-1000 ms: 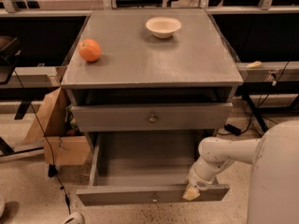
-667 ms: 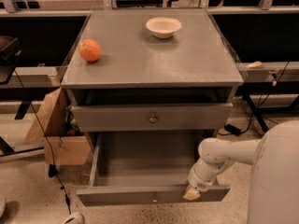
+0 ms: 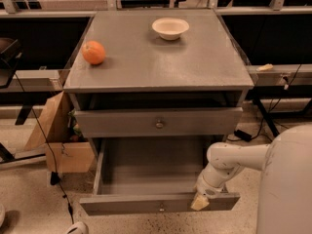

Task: Open middle drawer

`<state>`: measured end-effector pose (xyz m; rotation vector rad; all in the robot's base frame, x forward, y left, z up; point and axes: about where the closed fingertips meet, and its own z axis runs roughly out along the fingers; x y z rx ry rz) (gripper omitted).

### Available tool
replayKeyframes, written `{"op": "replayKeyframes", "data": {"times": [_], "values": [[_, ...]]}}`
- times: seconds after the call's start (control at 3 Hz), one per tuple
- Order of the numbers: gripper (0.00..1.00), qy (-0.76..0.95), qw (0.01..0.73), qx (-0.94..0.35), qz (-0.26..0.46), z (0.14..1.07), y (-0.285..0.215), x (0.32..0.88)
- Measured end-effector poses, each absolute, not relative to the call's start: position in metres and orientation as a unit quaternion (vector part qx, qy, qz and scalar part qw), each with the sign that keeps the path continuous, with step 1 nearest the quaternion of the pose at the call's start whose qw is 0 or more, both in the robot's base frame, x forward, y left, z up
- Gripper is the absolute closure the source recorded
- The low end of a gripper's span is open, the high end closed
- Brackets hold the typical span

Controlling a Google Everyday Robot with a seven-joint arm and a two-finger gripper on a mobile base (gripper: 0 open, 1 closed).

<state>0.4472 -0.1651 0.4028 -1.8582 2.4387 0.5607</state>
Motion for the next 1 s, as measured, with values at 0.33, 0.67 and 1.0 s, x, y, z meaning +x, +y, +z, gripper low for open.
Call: {"op": "replayKeyframes", "data": {"times": [0.33, 0.67, 1.0], "values": [[0.07, 0.781, 0.01, -0.598, 0.18, 0.403, -0.165, 0.446], [0.0, 0.779, 0.006, -0.601, 0.181, 0.403, -0.166, 0.434], [0.0, 0.779, 0.006, -0.601, 0.181, 0.403, -0.166, 0.434]]}}
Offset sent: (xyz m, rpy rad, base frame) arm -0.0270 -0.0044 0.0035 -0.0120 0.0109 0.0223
